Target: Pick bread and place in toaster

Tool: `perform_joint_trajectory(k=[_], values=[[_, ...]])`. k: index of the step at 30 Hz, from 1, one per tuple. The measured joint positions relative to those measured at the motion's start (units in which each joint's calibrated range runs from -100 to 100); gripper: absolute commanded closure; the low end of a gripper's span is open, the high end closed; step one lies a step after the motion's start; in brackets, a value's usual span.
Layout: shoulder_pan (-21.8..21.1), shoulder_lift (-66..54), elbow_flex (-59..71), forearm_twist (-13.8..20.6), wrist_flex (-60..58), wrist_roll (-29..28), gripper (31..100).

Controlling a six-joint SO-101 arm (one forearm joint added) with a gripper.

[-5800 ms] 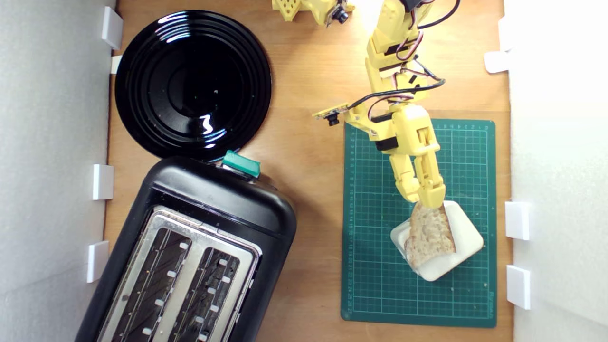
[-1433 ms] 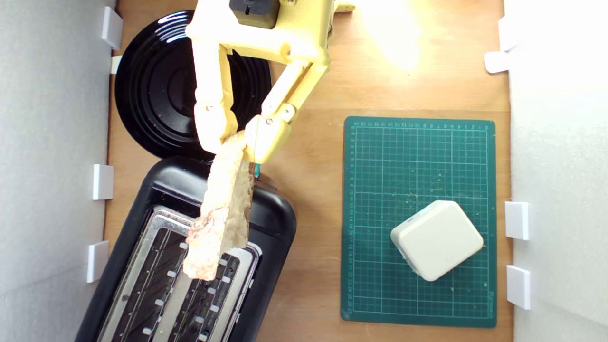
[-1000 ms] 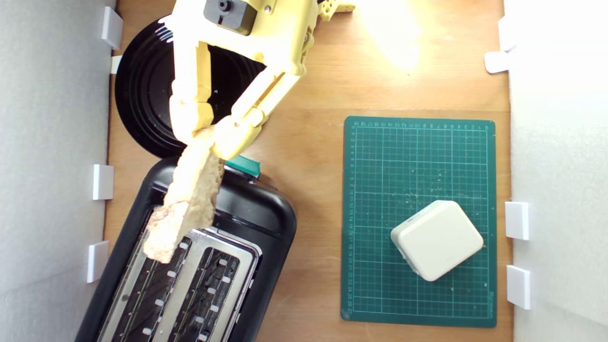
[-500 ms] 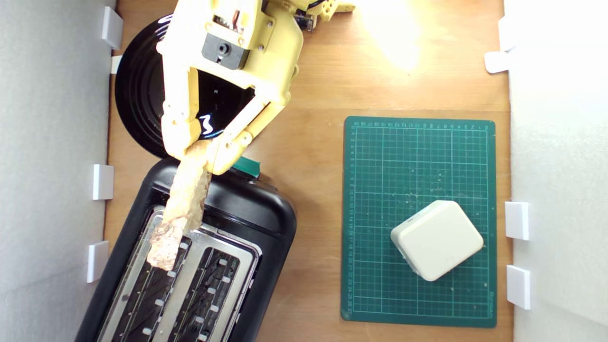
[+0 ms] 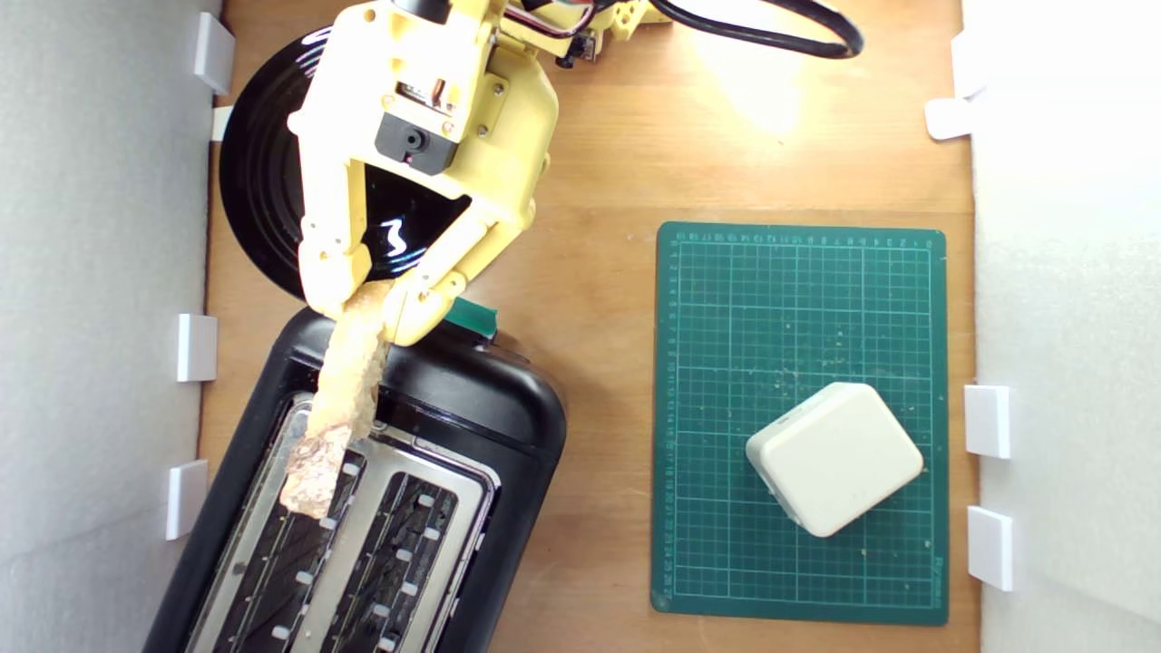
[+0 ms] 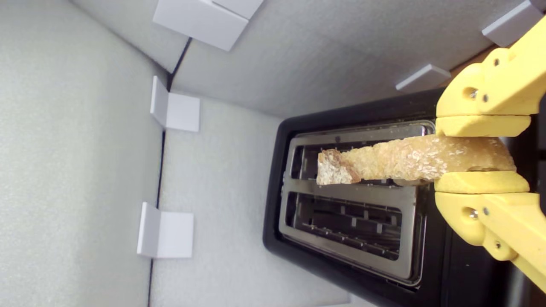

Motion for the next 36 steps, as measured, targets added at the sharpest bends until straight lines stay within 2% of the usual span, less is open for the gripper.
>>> perform_joint_trajectory(k=[4, 23, 36], values=[[1.6, 0.3, -0.7, -2.4, -1.0, 0.1, 82.6], [3.1, 12.3, -15.7, -3.3, -1.4, 0.1, 82.6], [5.9, 13.9, -16.9, -4.4, 2.8, 0.2, 82.6]])
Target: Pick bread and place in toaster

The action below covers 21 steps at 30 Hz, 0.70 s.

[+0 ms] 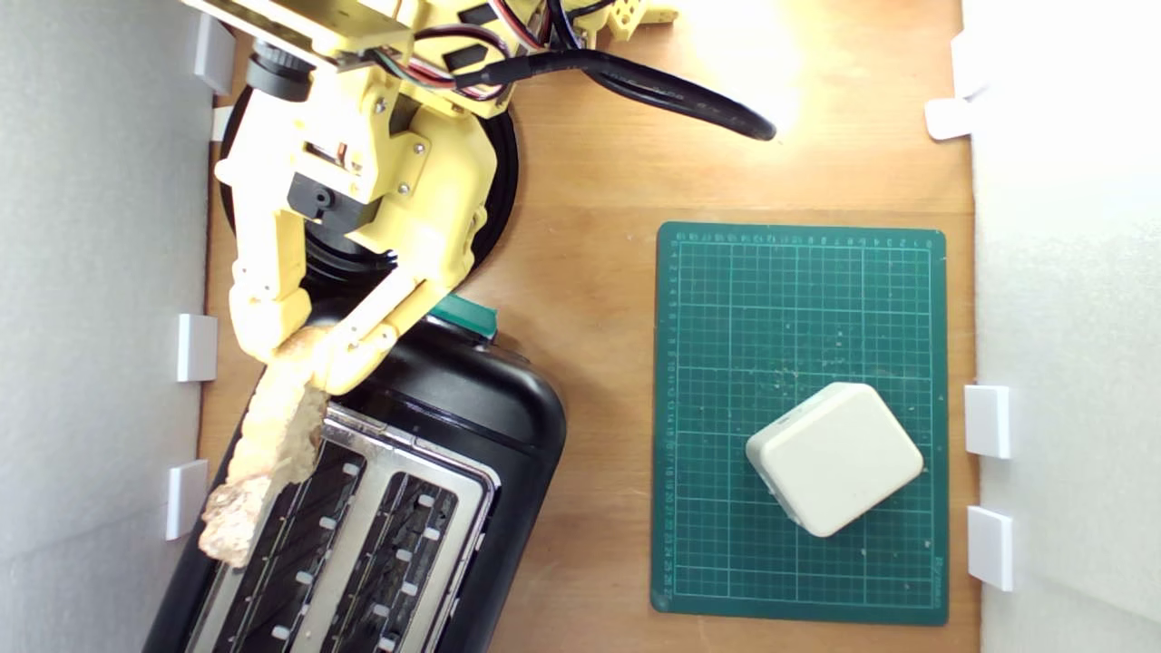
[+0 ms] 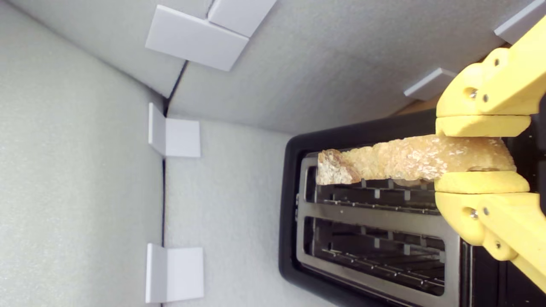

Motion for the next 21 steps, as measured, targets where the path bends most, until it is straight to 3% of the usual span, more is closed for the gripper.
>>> perform_joint_trajectory(k=[21], values=[[0.0, 6.6, -2.8, -0.1, 1.6, 0.0, 82.6]])
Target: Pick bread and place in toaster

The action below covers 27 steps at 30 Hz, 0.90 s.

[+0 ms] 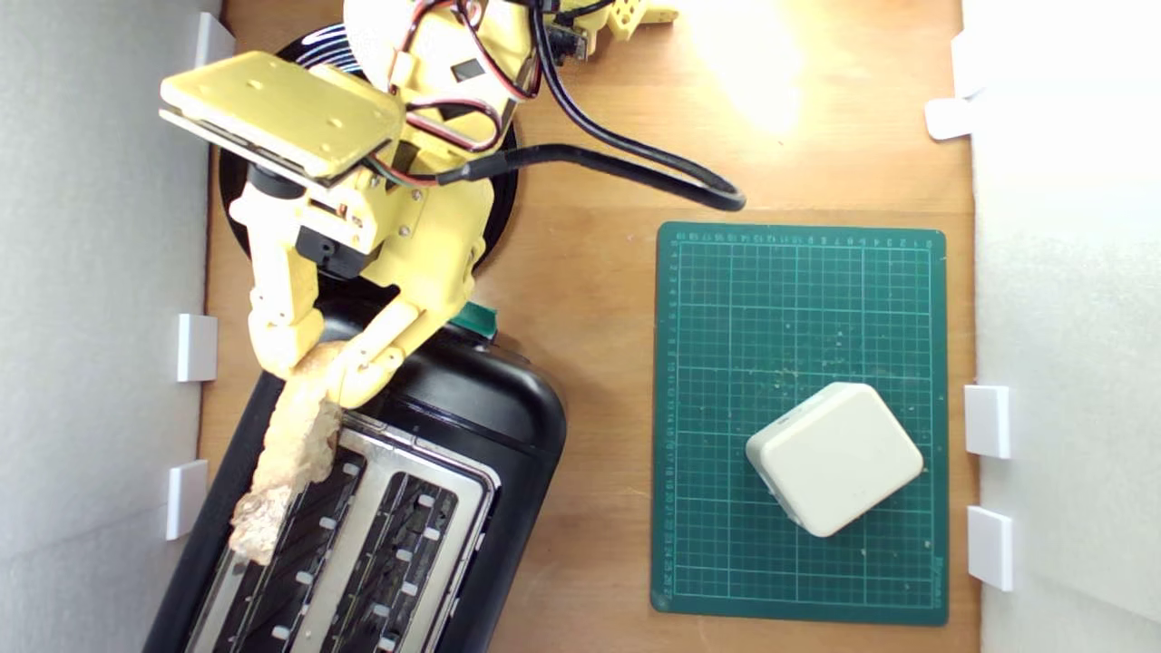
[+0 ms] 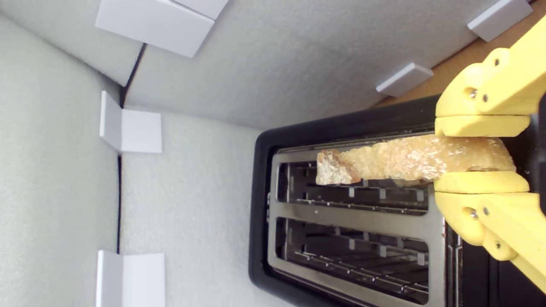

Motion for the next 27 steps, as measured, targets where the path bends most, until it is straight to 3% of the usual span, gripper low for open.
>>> perform_joint_trajectory(k=[27], values=[[-1.4, 10.5, -6.2, -2.8, -0.8, 0.1, 82.6]])
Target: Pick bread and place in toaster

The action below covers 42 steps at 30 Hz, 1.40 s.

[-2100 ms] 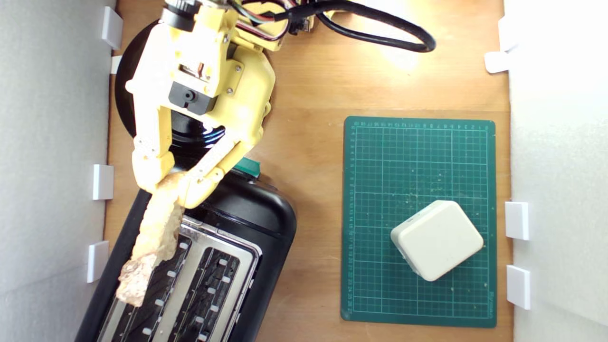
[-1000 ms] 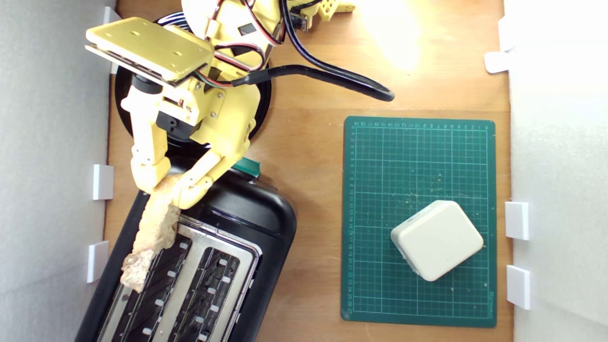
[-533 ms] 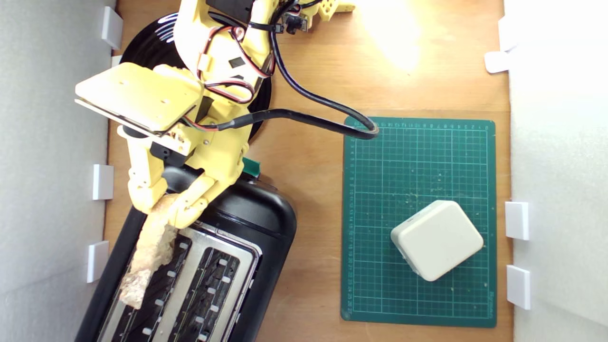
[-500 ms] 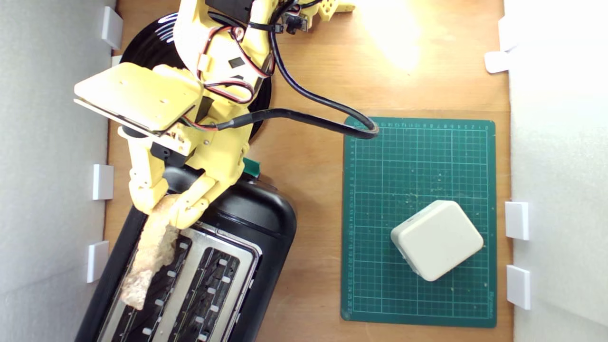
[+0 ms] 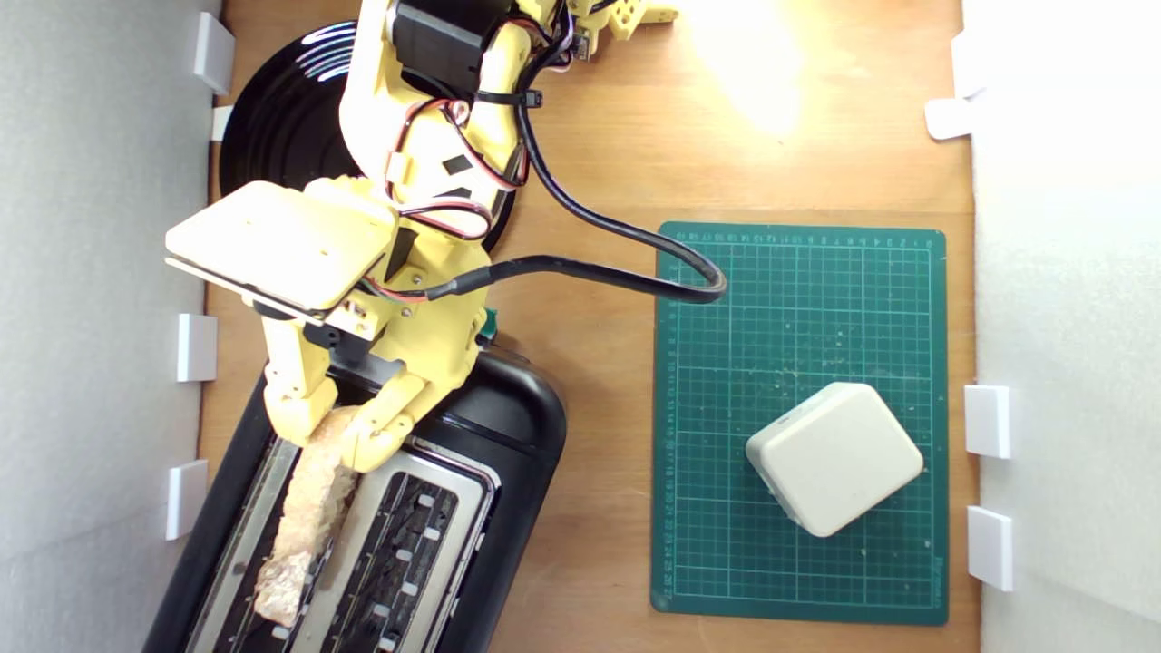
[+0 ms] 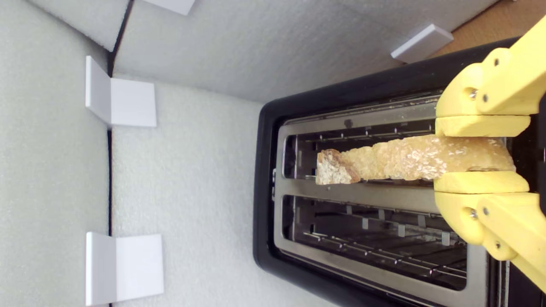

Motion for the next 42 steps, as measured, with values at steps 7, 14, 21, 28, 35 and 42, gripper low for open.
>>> perform_joint_trajectory(k=[7, 14, 21, 28, 35, 42], values=[[2.0, 0.0, 0.0, -0.5, 0.0, 1.6, 82.6], [2.8, 0.1, 0.0, -0.6, 0.0, 1.6, 82.6], [2.7, 0.0, 0.0, -0.3, 0.0, 1.3, 82.6], [2.0, 0.8, -0.1, -0.4, 0.0, 1.1, 82.6], [0.2, 5.2, -1.7, -0.5, -0.2, -0.2, 82.6], [0.2, 6.4, -1.8, -0.6, -0.2, -0.3, 81.8]])
